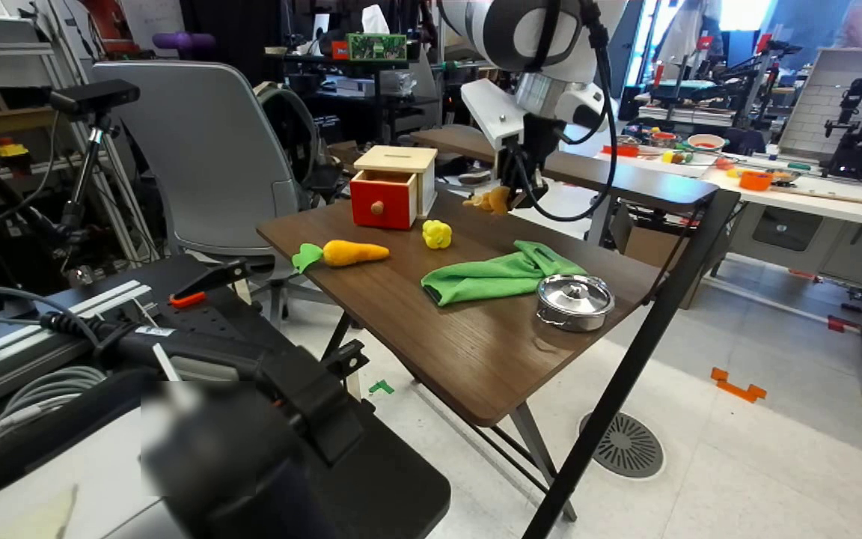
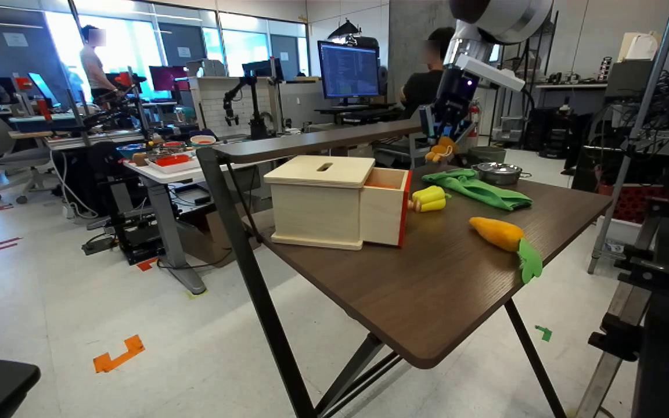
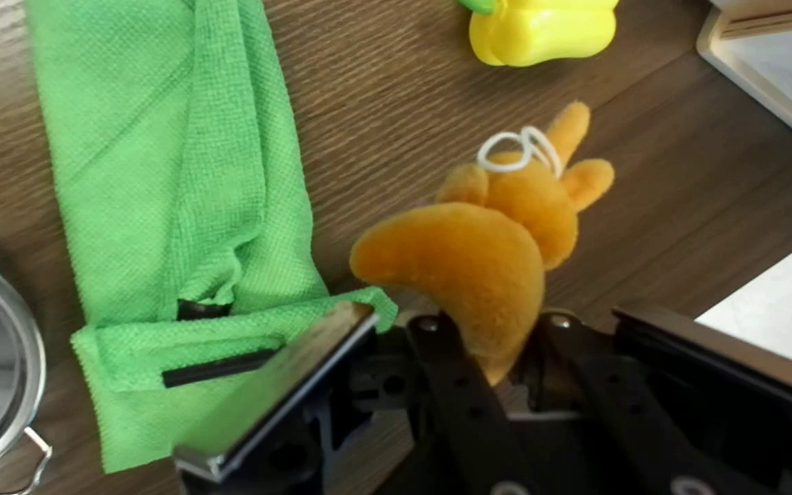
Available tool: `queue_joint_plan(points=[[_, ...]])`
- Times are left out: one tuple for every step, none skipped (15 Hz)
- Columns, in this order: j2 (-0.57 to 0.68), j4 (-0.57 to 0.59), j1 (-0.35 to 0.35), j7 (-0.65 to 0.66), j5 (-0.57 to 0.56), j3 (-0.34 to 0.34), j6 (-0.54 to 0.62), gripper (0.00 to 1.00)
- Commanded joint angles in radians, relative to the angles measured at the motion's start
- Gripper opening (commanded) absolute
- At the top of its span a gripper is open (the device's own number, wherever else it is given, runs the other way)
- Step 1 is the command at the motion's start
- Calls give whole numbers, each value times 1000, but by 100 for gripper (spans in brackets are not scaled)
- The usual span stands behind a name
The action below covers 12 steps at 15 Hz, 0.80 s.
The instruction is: Move the brown plushy backward
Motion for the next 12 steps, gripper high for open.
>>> queue_joint_plan(points=[[96, 130, 10, -1, -11, 12, -54, 2], [113, 151, 14, -2, -14, 15, -59, 2], [133, 176, 18, 2, -18, 15, -66, 2], [151, 201, 22, 6, -19, 16, -72, 2], [172, 229, 25, 10, -22, 15, -82, 2], [187, 252, 29, 14, -25, 13, -89, 2], [201, 273, 31, 16, -27, 12, -96, 2], [215, 293, 33, 19, -29, 11, -105, 2], [227, 313, 35, 26, -33, 8, -123, 34], [239, 332, 34, 30, -34, 7, -144, 35], [251, 351, 31, 29, -32, 11, -169, 40], [260, 366, 31, 30, -32, 10, -188, 48]])
